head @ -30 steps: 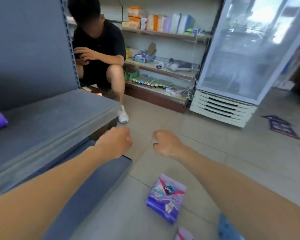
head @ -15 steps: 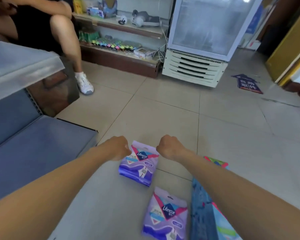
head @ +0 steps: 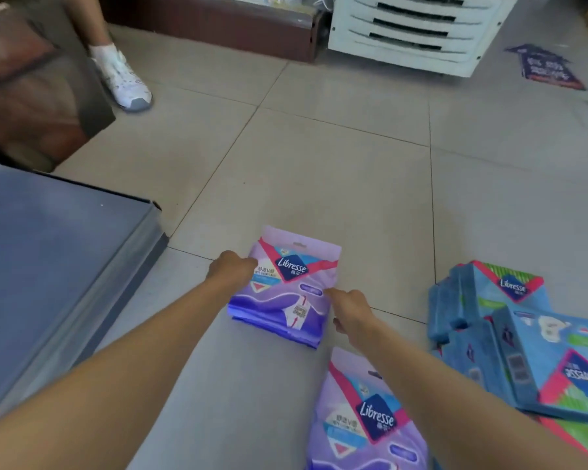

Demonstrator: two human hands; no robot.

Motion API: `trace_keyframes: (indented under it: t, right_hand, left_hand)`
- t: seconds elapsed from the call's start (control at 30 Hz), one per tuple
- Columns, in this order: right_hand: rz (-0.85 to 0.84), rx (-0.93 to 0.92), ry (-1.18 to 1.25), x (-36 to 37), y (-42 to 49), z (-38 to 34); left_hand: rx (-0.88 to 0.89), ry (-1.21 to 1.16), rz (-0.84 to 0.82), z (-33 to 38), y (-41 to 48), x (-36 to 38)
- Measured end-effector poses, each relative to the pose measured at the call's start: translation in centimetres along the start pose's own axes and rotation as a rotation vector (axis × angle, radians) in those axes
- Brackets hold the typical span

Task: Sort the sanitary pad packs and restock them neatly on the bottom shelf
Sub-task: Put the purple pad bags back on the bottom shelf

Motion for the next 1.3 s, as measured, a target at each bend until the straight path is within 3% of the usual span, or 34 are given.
trace_keyframes:
  t: [0.13, 0.33, 0.63, 0.8, 1.07, 1.3]
  right_hand:
    - [0.012, 0.027, 0.124, 1.4, 2.4, 1.1]
    - [-0.026, 0.031, 0.227, 2.2, 2.7, 2.1]
    - [-0.127, 0.041, 0.315, 2.2, -1.5, -0.6]
    - [-0.191, -0.110, 0.327, 1.3, -9.0, -7.6]
    - [-0.277, -0.421, 0.334, -1.5, -25.6, -22.4]
    - [-0.431, -0.555, 0.277, 2.4, -37.4, -28.3]
  left_hand:
    - [0.033, 0.025, 0.010, -1.1, 2.0, 1.8]
    - [0.033, -0.128, -0.085, -1.9, 2.6, 4.2]
    - [0.047, -0.155, -0.061, -2.9, -2.3, 1.7]
    - [0.108, -0.254, 0.000, -0.2, -8.5, -5.8]
    - [0.367, -0.401, 0.157, 8.2, -23.4, -22.9]
    - [0.442, -0.387, 0.371, 6.5, -33.7, -34.6]
Point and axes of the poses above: each hand's wrist, its own y-axis towards the middle knuckle, its own x-axis out of the palm, z = x × y, the point moved 9 cm from there along y, towards the middle knuckle, and after that the axes turned 1 degree about -z, right-handed, at the moved point
